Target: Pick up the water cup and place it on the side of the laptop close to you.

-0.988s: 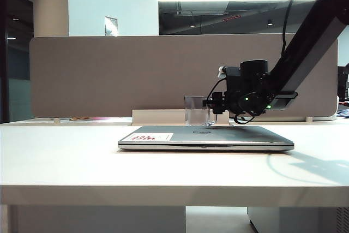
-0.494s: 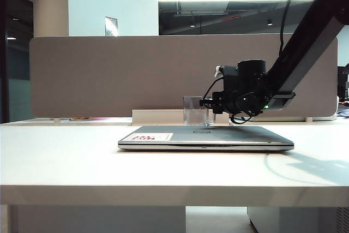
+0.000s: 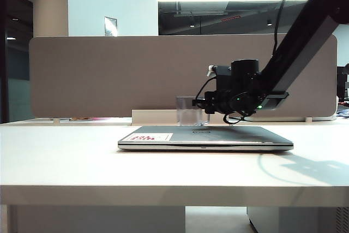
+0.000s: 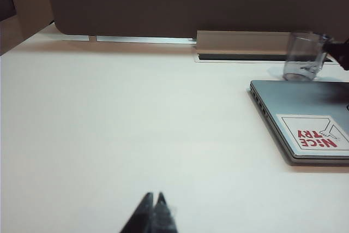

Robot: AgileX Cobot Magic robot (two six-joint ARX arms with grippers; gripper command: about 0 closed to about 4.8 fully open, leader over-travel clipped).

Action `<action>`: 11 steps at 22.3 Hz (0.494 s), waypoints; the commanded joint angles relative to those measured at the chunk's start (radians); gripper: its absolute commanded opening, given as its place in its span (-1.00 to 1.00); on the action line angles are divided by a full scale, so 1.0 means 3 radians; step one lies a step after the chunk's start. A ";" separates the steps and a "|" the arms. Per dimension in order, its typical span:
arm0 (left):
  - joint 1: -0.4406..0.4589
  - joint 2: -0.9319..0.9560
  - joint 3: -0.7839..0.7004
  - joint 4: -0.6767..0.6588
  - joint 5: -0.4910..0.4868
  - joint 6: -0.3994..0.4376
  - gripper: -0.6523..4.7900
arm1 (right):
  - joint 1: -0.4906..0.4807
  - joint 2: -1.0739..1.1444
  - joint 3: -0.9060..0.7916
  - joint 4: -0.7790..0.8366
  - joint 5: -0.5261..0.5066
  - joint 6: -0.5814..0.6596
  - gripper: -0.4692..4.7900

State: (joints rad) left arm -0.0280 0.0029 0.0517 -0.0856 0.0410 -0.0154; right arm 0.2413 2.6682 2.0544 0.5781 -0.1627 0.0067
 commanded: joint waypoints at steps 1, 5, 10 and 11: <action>-0.0004 0.0004 0.0005 0.0067 -0.0010 0.0014 -0.77 | 0.0069 -0.0033 0.0020 -0.0050 -0.0078 0.0000 -0.51; -0.0004 0.0004 0.0005 0.0067 -0.0010 0.0014 -0.77 | 0.0104 -0.0033 0.0020 -0.0099 -0.0067 -0.0027 -0.51; -0.0004 0.0004 0.0005 0.0069 -0.0011 0.0015 -0.77 | 0.0106 -0.0099 0.0019 -0.0483 -0.0050 -0.0027 -0.50; -0.0004 0.0004 0.0005 0.0067 -0.0011 0.0015 -0.77 | 0.0106 -0.0113 0.0019 -0.0535 -0.0052 -0.0025 -0.50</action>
State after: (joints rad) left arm -0.0280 0.0029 0.0517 -0.0856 0.0410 -0.0154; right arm 0.2718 2.6568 2.0563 0.4389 -0.1802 0.0021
